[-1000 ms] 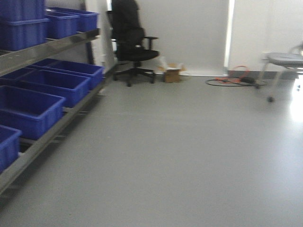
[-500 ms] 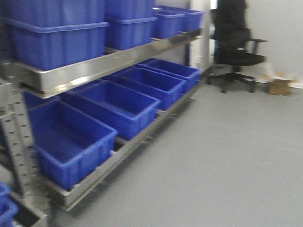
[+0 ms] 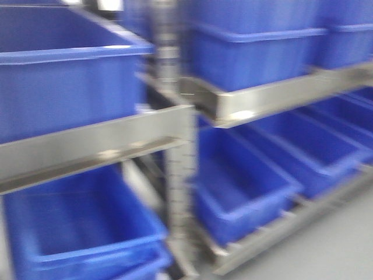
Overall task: Pick and sort blue part to right shelf
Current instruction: 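Turn and drive the base up to the shelf of blue bins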
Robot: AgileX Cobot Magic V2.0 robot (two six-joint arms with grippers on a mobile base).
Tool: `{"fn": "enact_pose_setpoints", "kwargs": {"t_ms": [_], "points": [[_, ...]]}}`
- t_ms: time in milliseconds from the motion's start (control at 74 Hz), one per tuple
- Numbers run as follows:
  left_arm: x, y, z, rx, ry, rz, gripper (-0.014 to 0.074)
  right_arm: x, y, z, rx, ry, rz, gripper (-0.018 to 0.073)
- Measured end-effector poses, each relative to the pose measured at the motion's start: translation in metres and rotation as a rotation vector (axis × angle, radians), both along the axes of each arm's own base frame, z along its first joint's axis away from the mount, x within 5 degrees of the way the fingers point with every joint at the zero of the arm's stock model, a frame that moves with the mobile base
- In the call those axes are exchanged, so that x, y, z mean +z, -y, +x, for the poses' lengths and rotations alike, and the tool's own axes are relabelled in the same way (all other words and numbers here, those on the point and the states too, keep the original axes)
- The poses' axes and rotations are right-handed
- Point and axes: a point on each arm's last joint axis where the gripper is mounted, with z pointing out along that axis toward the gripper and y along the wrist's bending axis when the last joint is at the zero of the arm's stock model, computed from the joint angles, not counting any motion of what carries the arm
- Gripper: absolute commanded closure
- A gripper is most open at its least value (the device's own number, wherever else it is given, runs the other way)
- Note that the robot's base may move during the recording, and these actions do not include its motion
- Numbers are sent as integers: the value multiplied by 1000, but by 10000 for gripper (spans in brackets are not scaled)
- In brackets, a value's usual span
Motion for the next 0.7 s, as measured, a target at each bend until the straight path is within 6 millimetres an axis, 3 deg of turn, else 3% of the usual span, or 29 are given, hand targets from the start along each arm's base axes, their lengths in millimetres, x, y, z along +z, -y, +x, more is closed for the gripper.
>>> {"fn": "enact_pose_setpoints", "kwargs": {"t_ms": [703], "points": [[0, 0, 0, 1, 0, 1, 284, 0, 0, 0, 0, 0, 0, 282]]}}
